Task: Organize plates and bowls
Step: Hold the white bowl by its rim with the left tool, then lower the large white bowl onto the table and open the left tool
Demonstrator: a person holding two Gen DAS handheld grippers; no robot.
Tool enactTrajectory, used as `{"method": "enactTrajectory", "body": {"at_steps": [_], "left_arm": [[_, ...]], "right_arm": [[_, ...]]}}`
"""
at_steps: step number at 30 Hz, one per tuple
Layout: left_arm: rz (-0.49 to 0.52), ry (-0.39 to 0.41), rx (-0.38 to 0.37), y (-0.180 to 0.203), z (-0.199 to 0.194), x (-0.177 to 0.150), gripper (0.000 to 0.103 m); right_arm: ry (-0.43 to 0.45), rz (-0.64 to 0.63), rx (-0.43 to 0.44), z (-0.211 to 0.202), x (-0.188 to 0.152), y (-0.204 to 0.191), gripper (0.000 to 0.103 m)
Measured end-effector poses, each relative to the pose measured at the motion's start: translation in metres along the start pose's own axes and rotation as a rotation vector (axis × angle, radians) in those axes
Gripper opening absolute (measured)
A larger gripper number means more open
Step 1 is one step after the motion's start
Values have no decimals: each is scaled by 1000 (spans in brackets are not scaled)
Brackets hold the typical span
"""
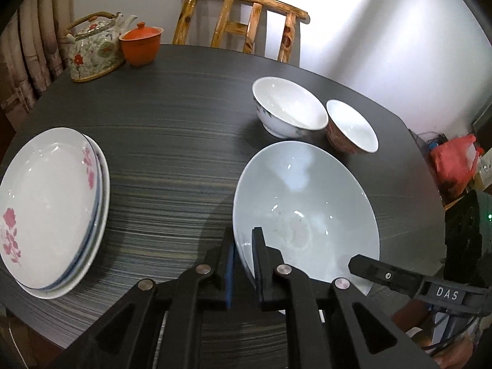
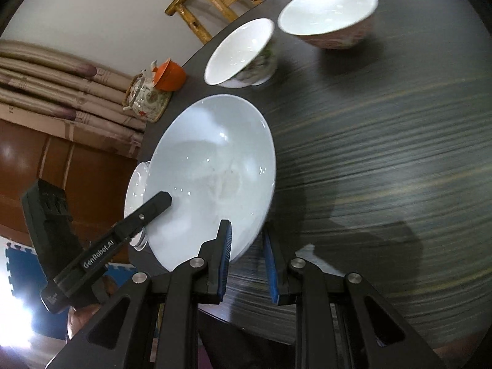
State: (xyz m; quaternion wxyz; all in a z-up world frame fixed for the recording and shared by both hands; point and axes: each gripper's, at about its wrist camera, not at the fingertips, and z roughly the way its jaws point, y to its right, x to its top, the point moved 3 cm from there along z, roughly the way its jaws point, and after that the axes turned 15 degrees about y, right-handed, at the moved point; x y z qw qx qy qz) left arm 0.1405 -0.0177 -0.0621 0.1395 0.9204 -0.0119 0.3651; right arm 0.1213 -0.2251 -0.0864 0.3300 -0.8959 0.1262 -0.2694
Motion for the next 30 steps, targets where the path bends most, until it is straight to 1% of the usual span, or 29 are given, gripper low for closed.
{"method": "enactTrajectory", "body": {"at_steps": [8, 11, 16, 27, 30], "left_arm": [[37, 6, 26, 10, 2, -8, 10], [50, 9, 36, 12, 2, -10, 10], [62, 13, 47, 13, 2, -11, 10], [110, 26, 74, 18, 2, -14, 10], [112, 19, 74, 18, 1, -15, 13]], "right_arm": [[17, 18, -11, -6, -3, 18, 20], [33, 2, -20, -9, -1, 18, 20], [40, 8, -9, -10, -1, 20, 20], [40, 17, 3, -11, -1, 20, 21], [41, 22, 9, -13, -1, 21, 22]]}}
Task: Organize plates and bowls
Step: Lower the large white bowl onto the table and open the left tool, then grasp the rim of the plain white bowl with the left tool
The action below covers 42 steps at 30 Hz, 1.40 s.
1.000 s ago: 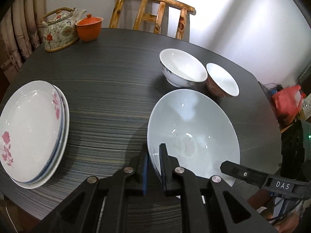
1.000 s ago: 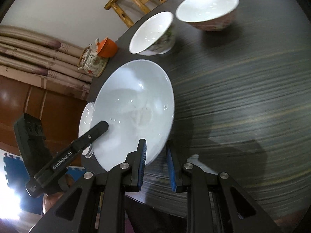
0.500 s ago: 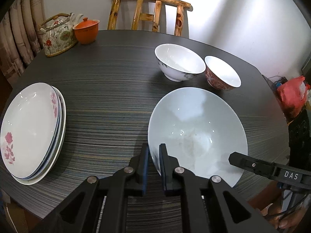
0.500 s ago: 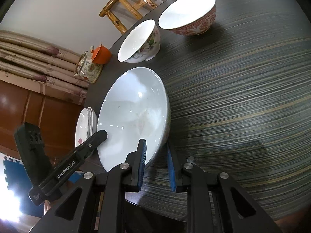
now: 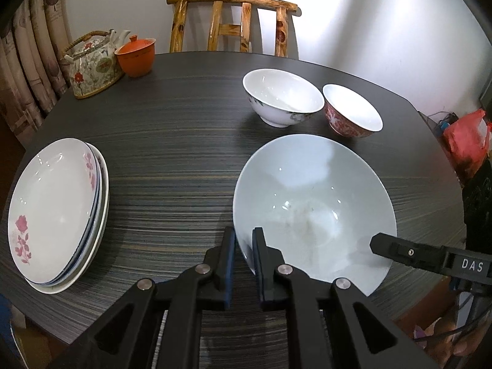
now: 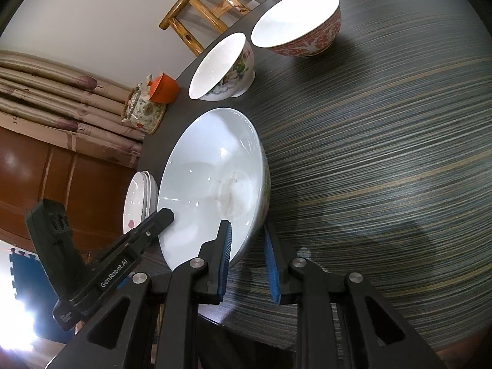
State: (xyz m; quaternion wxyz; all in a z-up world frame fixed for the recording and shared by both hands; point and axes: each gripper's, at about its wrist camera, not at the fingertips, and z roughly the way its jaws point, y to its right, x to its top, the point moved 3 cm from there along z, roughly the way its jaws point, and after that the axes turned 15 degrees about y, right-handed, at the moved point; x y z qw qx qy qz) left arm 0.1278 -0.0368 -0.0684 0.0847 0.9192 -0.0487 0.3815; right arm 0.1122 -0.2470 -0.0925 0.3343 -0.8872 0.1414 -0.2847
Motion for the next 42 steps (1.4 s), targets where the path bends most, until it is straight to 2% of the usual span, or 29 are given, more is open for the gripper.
{"method": "enactTrajectory", "body": {"at_steps": [5, 9, 23, 27, 32, 39, 42], "left_arm": [[19, 11, 21, 0, -5, -3, 23], [-3, 34, 22, -6, -12, -4, 28], [-48, 66, 8, -18, -35, 3, 29], [-48, 82, 7, -20, -36, 21, 29], [-93, 101, -23, -25, -29, 56, 38], [-134, 74, -82, -22, -2, 95, 38], [-148, 47, -107, -21, 16, 109, 41]], "right_arm": [[6, 19, 10, -3, 1, 3, 22], [30, 48, 20, -11, 4, 11, 30], [102, 113, 20, -34, 16, 36, 32], [108, 136, 33, -37, 24, 36, 32], [135, 105, 73, -42, 49, 13, 34], [106, 129, 122, -20, 84, -19, 35], [91, 141, 116, -7, 96, -27, 35]]}}
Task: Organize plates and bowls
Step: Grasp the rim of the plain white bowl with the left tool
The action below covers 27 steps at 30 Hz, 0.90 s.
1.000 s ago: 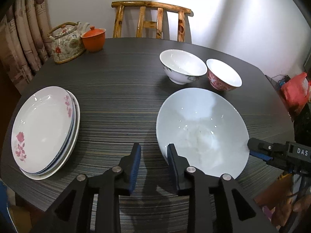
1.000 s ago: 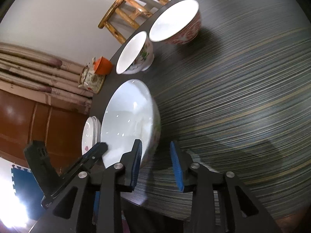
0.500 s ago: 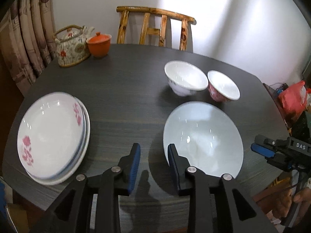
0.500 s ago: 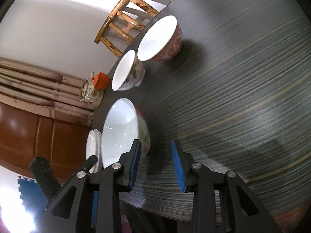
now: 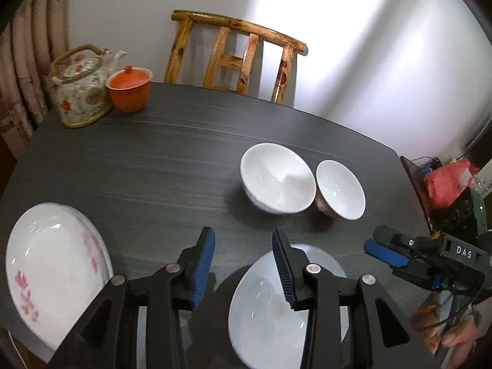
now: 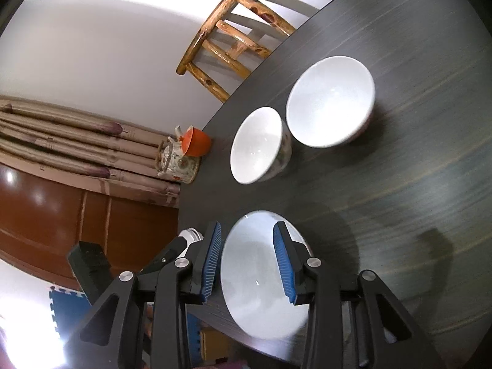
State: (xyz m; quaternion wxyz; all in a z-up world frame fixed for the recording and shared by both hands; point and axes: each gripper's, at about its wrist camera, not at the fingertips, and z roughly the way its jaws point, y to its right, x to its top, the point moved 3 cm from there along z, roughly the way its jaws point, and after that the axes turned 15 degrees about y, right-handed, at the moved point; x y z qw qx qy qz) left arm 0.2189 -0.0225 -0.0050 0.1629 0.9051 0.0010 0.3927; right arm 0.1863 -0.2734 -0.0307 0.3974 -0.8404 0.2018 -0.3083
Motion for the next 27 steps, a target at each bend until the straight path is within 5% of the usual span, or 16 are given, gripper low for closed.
{"method": "enactTrajectory", "body": {"at_steps": [14, 27], "left_arm": [[18, -146, -63, 3, 87, 28, 44], [1, -154, -68, -3, 125, 34, 44]], "right_arm": [[-27, 64, -93, 59, 31, -1, 35], [-42, 108, -175, 97, 37, 15, 35]]}}
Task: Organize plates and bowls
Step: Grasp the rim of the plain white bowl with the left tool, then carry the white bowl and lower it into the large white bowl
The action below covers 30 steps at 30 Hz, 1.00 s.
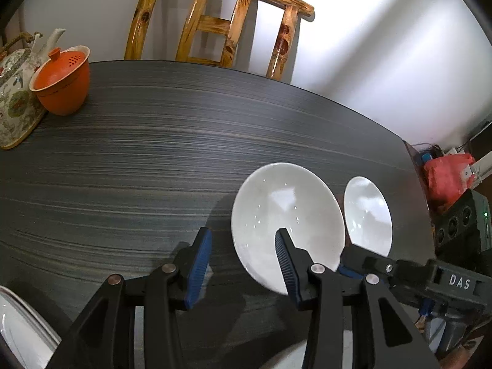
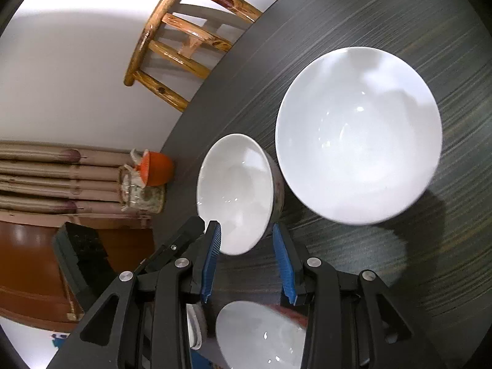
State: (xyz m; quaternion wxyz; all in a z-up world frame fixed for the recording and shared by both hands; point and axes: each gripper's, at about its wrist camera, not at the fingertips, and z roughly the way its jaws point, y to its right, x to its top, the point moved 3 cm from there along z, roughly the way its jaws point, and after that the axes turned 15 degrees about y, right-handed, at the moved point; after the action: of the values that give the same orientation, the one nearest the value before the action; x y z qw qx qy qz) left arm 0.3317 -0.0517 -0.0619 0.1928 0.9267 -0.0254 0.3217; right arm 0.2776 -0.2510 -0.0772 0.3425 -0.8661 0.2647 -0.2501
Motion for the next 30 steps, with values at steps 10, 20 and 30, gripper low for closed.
{"method": "enactTrajectory", "body": {"at_steps": [10, 20, 30], "left_arm": [[81, -26, 34, 2, 20, -2, 42], [57, -35, 60, 0, 23, -7, 9], [53, 66, 27, 20, -57, -18, 9]], "right_arm": [[-20, -15, -47, 25, -1, 4, 34], [-47, -60, -89, 39, 1, 8, 18], [-38, -136, -40, 10, -9, -7, 17]]}}
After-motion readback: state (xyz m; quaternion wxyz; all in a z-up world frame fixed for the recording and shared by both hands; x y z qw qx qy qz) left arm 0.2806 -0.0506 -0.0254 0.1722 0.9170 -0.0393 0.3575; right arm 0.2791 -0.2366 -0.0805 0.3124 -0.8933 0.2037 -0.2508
